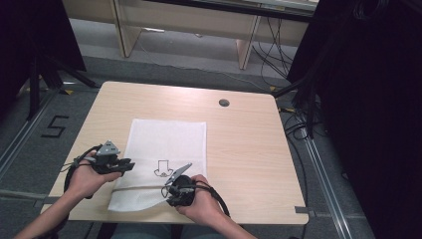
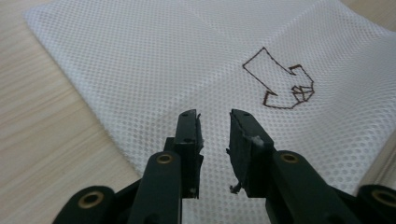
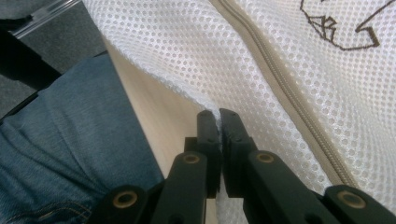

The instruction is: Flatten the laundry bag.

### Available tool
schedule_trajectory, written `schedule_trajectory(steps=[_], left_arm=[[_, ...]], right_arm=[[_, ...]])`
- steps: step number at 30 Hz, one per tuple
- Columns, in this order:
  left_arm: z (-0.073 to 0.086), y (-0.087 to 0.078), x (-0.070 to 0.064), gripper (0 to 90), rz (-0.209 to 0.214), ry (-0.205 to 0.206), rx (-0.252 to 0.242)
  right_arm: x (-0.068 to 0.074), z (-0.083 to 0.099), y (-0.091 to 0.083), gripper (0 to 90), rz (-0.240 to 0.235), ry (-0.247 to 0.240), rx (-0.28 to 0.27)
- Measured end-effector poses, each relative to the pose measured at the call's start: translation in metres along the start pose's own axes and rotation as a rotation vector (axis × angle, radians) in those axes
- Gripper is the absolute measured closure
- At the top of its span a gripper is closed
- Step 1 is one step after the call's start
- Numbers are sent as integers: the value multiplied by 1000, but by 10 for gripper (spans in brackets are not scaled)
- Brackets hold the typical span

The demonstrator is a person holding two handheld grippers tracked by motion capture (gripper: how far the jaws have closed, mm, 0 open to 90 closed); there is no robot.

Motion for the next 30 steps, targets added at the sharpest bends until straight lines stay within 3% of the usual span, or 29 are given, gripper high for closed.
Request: schedule_trajectory(steps=[2, 5, 8, 15, 17, 18, 20, 23, 26, 28, 30], left_arm=[[0, 1, -2, 718, 4, 0, 1], [2, 2, -6, 709, 14, 36, 23], [4, 5, -10, 695, 29, 30, 28], [5, 5, -9, 673, 16, 28, 30], [6, 5, -10, 670, 20, 13, 31], [7, 4, -11, 669, 27, 24, 37], [9, 3, -16, 672, 50, 7, 34], [12, -1, -22, 686, 69, 17, 43], [16, -3, -26, 730, 68, 39, 68], [18, -3, -26, 790, 57, 54, 91], [20, -3, -29, 829, 61, 48, 112]], right_arm=[[-1, 0, 3, 869, 9, 7, 5], [-1, 1, 5, 816, 6, 3, 12], [0, 2, 4, 723, 7, 1, 6], [-1, 5, -20, 596, 8, -9, -64], [-3, 6, -29, 569, 11, 9, -89], [-5, 8, -35, 567, 10, 18, -102], [-13, 12, -41, 568, 34, 30, -107], [-32, 19, -49, 586, 67, 78, -110], [-53, 28, -51, 627, 109, 129, -91], [-65, 33, -50, 630, 111, 178, -71], [-75, 35, -48, 660, 121, 176, -69]])
Point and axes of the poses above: each handheld gripper's, and its own axes: y roughly forward along the jaws, z roughly out of its underside, x roughly to its left, the point moved 8 cm from there along y, roughly forward along the jaws, and after that the axes turned 11 degrees about -y, right-handed, at the moved point
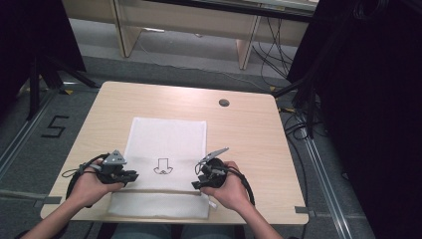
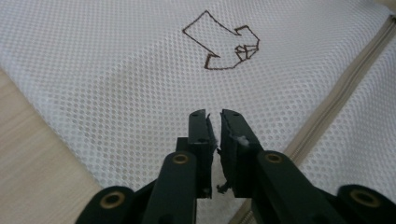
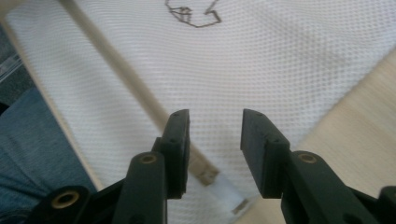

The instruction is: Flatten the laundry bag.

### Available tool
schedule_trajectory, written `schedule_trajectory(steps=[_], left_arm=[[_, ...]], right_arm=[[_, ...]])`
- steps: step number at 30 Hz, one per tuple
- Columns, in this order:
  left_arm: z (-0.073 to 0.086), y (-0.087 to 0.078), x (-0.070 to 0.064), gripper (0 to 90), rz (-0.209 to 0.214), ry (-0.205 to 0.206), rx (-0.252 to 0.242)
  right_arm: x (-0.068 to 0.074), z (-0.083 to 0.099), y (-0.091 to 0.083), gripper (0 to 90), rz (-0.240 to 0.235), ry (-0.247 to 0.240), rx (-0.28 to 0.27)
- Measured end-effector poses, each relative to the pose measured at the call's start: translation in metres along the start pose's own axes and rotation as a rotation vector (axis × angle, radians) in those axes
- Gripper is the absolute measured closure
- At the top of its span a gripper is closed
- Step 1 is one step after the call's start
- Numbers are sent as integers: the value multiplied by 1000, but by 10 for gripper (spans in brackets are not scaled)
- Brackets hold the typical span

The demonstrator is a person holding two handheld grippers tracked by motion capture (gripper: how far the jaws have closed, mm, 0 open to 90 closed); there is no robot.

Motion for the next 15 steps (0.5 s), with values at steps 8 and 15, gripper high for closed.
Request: schedule_trajectory(steps=[8, 15], left_arm=[[7, 7, -15, 873, 43, 35, 75], [14, 22, -18, 862, 28, 83, 144]], right_arm=[[-17, 4, 18, 823, 13, 8, 76], [-17, 9, 32, 900, 9, -48, 133]])
Point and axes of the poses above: each handheld gripper's, and its own axes: y roughly forward along the jaws, z roughly out of its underside, x roughly to its left, the point moved 8 cm from there along y, roughly forward along the jaws, and after that the axes turned 11 degrees about -y, right-handed, at the moved point
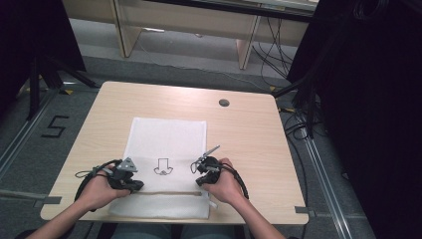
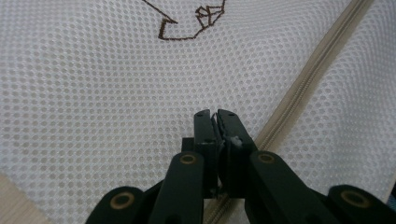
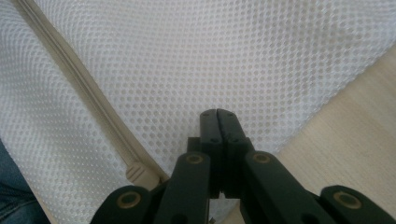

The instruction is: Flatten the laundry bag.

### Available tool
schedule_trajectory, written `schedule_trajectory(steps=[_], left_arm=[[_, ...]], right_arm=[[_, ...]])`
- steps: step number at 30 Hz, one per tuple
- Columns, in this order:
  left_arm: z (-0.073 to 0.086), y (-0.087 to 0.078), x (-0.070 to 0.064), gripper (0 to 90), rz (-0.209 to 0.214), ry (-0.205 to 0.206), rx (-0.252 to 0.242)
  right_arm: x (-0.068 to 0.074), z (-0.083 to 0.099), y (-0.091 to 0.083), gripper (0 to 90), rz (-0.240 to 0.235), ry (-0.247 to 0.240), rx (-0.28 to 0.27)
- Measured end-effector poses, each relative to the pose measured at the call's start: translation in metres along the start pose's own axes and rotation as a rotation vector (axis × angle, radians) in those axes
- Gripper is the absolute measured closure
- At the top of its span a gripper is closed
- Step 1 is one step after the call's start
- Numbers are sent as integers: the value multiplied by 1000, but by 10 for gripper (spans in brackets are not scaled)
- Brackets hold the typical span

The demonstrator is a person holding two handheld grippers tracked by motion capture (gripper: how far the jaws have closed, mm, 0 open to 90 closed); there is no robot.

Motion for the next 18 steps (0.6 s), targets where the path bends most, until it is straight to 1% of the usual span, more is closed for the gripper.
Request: schedule_trajectory(steps=[1, 2, 3, 4, 5, 6, 7, 8, 9, 10, 11, 13, 14, 15, 18], left_arm=[[0, 0, 0, 861, 0, 0, 0], [2, 0, 2, 861, -3, 37, 38], [-1, 3, -1, 861, 5, 7, 9], [-2, 3, 0, 860, -10, 28, 17], [-4, 6, -1, 860, -11, 13, -2], [-3, 5, -1, 860, 0, 44, 31], [-5, 7, -2, 860, -4, 35, 7], [-7, 8, -3, 859, -10, 26, -6], [-9, 10, -4, 858, -4, 14, -20], [-9, 10, -4, 856, -5, 23, -9], [-10, 11, -5, 854, -1, 10, -21], [-11, 12, -5, 849, -6, 8, -23], [-11, 13, -6, 846, 1, 5, -27], [-11, 13, -6, 840, -1, 0, -30], [-12, 13, -6, 824, 4, -4, -43]], right_arm=[[1, 2, 1, 900, 0, 14, 13], [1, 2, 1, 900, 0, 14, 13], [-2, 5, 4, 900, 16, -15, 25], [-1, 7, 4, 900, 16, 12, 36], [-2, 8, 4, 900, 15, 10, 34], [-3, 8, 4, 900, 17, 14, 34], [-3, 10, 3, 900, 20, 20, 40], [-5, 11, 2, 900, 18, 11, 36], [-6, 12, 2, 900, 24, 12, 39], [-7, 13, 1, 900, 28, 23, 41], [-7, 15, 0, 900, 31, 33, 48], [-9, 17, -1, 900, 38, 30, 48], [-9, 18, -2, 900, 39, 44, 47], [-10, 18, -1, 900, 41, 41, 43], [-11, 18, -1, 900, 40, 53, 44]])
Point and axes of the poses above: each handheld gripper's, and its own axes: y roughly forward along the jaws, z roughly out of its underside, x roughly to its left, the point moved 8 cm from there along y, roughly forward along the jaws, and after that the axes turned 11 degrees about -y, right-handed, at the moved point
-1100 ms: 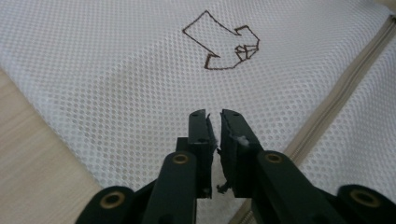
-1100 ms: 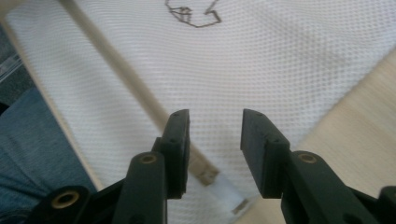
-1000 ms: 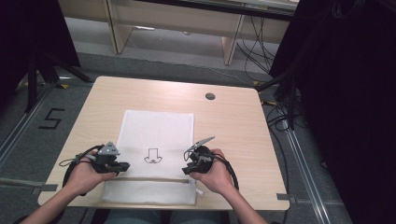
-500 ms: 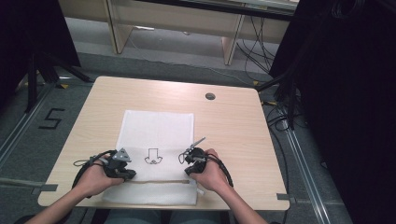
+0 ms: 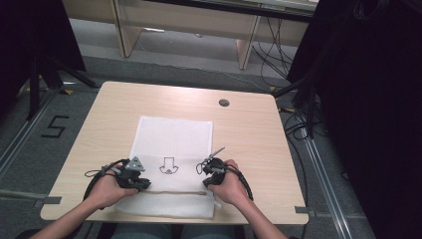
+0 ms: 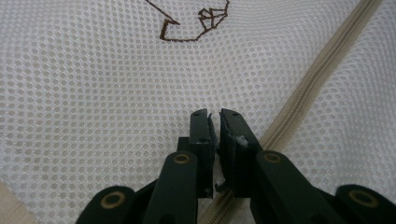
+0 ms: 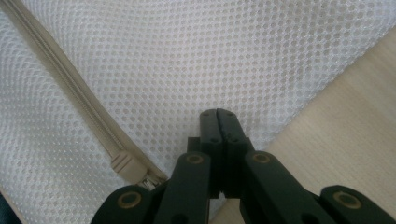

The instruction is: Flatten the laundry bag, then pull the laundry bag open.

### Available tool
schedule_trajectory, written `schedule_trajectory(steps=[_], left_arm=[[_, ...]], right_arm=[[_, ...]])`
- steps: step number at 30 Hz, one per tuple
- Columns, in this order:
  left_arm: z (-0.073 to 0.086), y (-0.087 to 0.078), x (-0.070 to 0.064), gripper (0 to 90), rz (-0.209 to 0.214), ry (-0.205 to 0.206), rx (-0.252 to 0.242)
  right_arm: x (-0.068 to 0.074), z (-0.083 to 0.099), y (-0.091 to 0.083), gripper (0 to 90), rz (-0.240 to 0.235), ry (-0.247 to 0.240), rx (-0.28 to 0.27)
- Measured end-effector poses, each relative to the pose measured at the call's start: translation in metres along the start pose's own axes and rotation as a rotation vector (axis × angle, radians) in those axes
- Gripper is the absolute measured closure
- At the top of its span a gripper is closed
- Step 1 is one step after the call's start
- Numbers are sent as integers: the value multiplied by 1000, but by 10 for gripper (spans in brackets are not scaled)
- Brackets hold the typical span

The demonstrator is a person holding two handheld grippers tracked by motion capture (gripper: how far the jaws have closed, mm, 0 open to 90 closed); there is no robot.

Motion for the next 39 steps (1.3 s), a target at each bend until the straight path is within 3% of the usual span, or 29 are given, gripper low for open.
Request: schedule_trajectory(steps=[4, 7, 10, 11, 12, 13, 14, 16, 17, 18, 19, 20, 23, 25, 26, 29, 30, 33, 35, 37, 39], left_arm=[[-1, 0, 2, 818, -2, 11, 2], [-1, 0, 1, 784, 2, -5, -5], [-4, -2, 3, 745, -3, 7, -29], [-5, -2, 2, 731, 6, 1, -41], [-6, -4, 1, 718, 15, -8, -47], [-9, -4, 1, 701, 15, -12, -71], [-10, -6, 2, 688, 10, 3, -79], [-12, -6, 2, 659, 12, -15, -98], [-13, -6, 3, 645, 8, -4, -106], [-13, -6, 4, 632, 8, 5, -109], [-14, -6, 4, 623, 4, 5, -114], [-14, -5, 4, 614, 2, 6, -117], [-15, -6, 6, 584, -6, 11, -131], [-16, -7, 4, 573, 6, -10, -144], [-18, -7, 5, 566, 2, 6, -149], [-21, -7, 3, 543, 9, 0, -184], [-23, -7, 3, 532, 6, -3, -197], [-25, -10, 2, 514, 15, 0, -228], [-26, -10, 1, 491, 16, -6, -235], [-26, -10, 1, 476, 20, -12, -242], [-27, -10, 1, 447, 8, -17, -240]], right_arm=[[-4, -1, 1, 900, 6, -29, -20], [-3, 1, -2, 866, 0, 20, -33], [-8, 0, -11, 809, 26, 47, -82], [-9, 0, -14, 790, 29, 81, -92], [-12, -1, -17, 774, 40, 70, -122], [-11, 1, -21, 757, 39, 102, -125], [-14, 1, -23, 745, 42, 81, -156], [-16, 2, -26, 731, 48, 92, -184], [-14, 4, -28, 719, 45, 135, -166], [-18, 4, -28, 709, 51, 94, -192], [-17, 4, -29, 704, 49, 116, -190], [-20, 4, -29, 697, 55, 100, -203], [-19, 5, -32, 685, 55, 127, -204], [-21, 5, -32, 685, 67, 119, -216], [-19, 7, -34, 691, 60, 141, -206], [-20, 7, -35, 730, 77, 111, -229], [-17, 8, -37, 755, 67, 128, -217], [-17, 5, -39, 776, 96, 95, -258], [-16, 4, -41, 775, 99, 91, -257], [-11, 8, -42, 798, 81, 99, -212], [-10, 11, -40, 809, 78, 72, -185]])
Point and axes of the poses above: each handheld gripper's, and its own axes: y roughly forward along the jaws, z roughly out of its underside, x roughly to its left, the point moved 8 cm from there along y, roughly forward along the jaws, and after that the axes turned 11 degrees about -y, right-handed, at the moved point
